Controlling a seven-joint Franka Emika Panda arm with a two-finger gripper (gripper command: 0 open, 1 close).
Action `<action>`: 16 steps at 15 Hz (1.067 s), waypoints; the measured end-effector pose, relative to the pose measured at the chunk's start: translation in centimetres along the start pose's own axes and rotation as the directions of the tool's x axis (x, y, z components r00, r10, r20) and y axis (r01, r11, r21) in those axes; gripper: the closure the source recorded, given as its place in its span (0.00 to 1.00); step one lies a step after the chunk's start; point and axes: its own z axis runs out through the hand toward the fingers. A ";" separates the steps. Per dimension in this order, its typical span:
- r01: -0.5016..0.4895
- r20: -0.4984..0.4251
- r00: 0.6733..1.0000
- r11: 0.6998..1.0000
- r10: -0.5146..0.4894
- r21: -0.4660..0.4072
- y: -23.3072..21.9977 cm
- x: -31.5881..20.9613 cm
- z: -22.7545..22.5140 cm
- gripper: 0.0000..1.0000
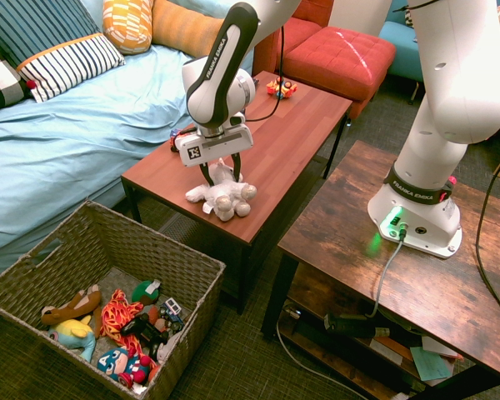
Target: Put the stuffed toy in the basket
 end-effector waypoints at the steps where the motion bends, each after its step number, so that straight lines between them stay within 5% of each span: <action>1: 0.002 -0.001 1.000 1.000 -0.002 0.004 -0.1 -0.1 0.0 1.00; 10: 0.092 -0.012 0.996 0.992 -0.091 0.082 -0.1 -1.0 -1.3 1.00; 16: 0.329 -0.179 0.937 0.929 -0.299 0.168 1.0 -5.3 -9.2 1.00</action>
